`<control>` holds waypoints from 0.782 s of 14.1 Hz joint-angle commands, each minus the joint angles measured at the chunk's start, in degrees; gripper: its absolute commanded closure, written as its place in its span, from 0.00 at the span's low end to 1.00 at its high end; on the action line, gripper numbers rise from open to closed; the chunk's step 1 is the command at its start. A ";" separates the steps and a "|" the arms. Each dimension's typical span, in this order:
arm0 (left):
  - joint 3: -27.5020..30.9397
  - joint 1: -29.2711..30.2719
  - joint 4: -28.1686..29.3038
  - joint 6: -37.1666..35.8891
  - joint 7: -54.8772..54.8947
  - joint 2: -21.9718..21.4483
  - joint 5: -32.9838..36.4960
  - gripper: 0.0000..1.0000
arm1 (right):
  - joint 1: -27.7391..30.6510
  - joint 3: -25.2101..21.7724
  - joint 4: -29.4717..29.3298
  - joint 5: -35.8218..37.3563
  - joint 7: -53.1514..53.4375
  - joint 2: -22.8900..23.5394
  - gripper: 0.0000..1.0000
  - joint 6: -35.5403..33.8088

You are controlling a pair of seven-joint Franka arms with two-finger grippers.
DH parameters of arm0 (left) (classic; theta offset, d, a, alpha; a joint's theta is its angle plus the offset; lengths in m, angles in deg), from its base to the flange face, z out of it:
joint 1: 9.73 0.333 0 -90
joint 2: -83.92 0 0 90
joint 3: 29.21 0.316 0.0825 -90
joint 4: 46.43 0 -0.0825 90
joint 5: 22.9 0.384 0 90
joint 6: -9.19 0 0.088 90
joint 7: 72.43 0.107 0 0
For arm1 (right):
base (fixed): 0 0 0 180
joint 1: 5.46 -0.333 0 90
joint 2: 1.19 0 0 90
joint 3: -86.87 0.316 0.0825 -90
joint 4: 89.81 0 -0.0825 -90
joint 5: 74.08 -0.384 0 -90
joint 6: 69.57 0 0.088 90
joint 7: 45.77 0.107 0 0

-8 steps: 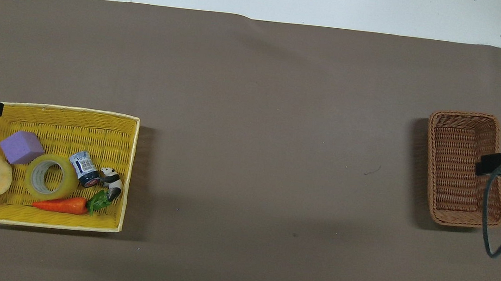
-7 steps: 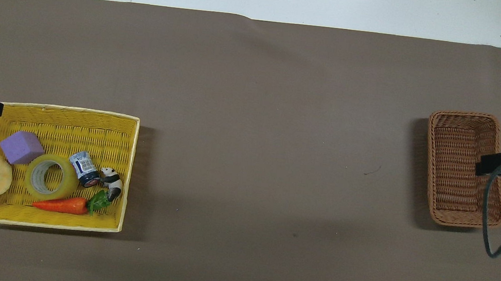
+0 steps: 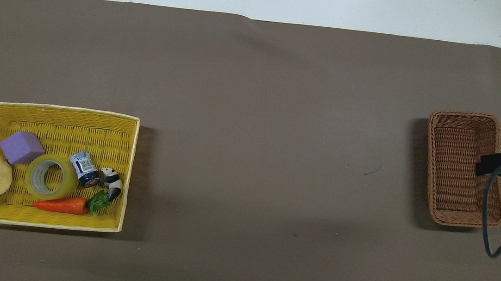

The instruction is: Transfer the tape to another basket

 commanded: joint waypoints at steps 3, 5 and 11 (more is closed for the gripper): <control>-0.62 3.32 6.72 3.08 0.46 -4.03 0.28 0.00 | 0.64 0.33 0.20 -0.72 -1.26 -0.68 0.00 -0.61; -0.62 4.20 9.62 5.19 0.81 -4.73 0.28 0.00 | 0.64 0.33 0.19 -0.72 -1.26 -0.68 0.00 -0.61; -0.62 7.46 21.30 13.62 0.81 -6.75 0.28 0.00 | 0.72 0.33 0.19 -0.72 -1.26 -0.68 0.00 -0.61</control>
